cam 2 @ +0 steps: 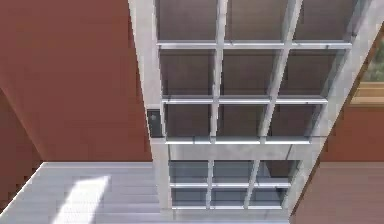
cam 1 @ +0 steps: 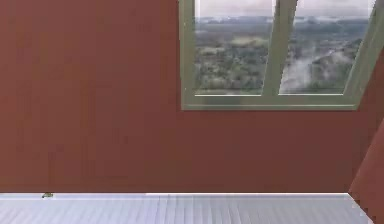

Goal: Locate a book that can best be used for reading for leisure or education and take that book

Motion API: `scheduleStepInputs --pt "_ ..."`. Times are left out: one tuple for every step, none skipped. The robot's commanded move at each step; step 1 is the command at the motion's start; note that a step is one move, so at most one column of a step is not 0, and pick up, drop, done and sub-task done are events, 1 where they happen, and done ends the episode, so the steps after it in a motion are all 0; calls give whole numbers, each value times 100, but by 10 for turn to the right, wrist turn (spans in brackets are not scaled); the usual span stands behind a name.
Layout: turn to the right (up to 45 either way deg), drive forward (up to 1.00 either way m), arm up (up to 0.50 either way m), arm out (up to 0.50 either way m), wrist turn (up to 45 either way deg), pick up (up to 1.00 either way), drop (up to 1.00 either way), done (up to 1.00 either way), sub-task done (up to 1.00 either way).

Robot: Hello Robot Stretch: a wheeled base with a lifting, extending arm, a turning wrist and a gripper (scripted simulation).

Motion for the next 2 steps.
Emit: scheduleStepInputs --pt "-450 0 0 0 0 0 0 0 0" --pt "-450 0 0 0 0 0 0 0 0"
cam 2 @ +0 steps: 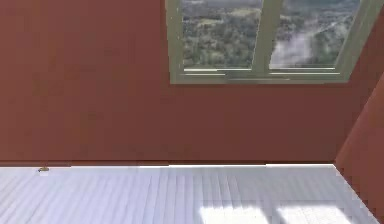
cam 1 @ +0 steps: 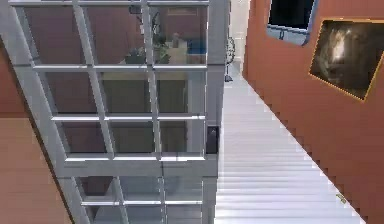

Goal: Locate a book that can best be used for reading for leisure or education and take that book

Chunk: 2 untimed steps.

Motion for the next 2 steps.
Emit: scheduleStepInputs --pt "-450 0 0 0 0 0 0 0 0" --pt "-240 0 0 0 0 0 0 0 0"
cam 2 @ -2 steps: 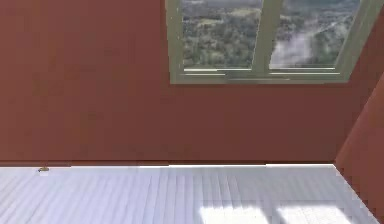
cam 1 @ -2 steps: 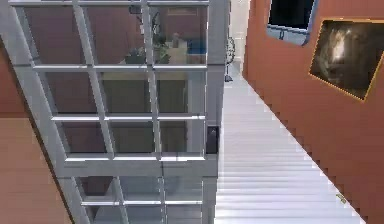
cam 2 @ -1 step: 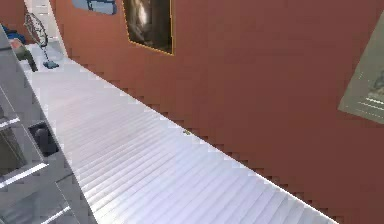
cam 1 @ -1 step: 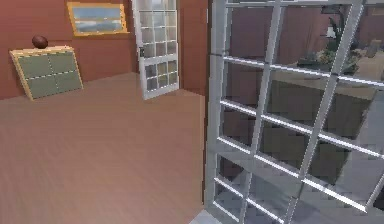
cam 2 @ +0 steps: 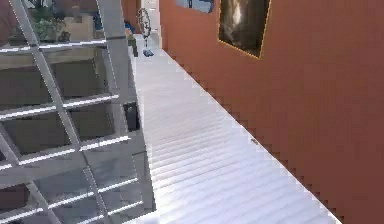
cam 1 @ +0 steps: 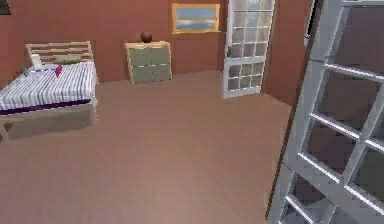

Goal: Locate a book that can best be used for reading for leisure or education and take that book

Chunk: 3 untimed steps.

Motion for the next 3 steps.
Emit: scheduleStepInputs --pt "0 100 0 0 0 0 0 0 0" --pt "0 100 0 0 0 0 0 0 0" --pt "0 100 0 0 0 0 0 0 0"
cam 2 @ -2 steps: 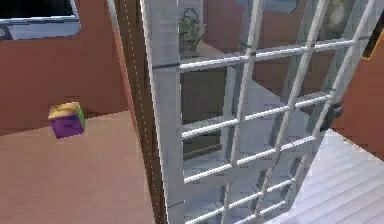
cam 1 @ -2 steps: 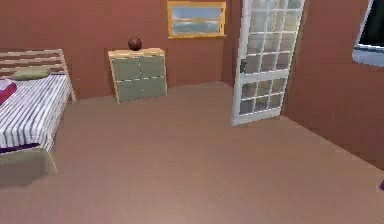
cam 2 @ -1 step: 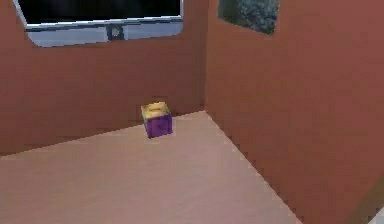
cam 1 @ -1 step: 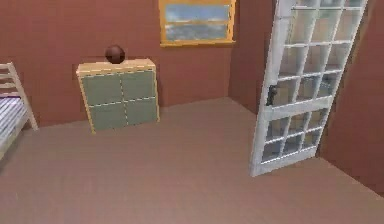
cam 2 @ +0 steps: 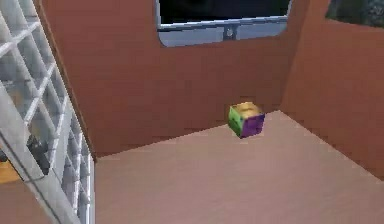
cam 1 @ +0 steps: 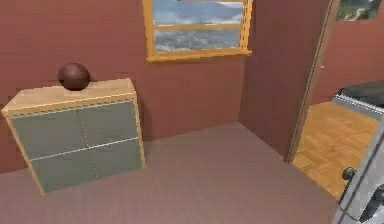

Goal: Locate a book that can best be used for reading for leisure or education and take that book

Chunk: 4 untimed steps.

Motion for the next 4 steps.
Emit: scheduleStepInputs --pt "-60 0 0 0 0 0 0 0 0" --pt "0 70 0 0 0 0 0 0 0" --pt "450 0 0 0 0 0 0 0 0" --pt "60 0 0 0 0 0 0 0 0"
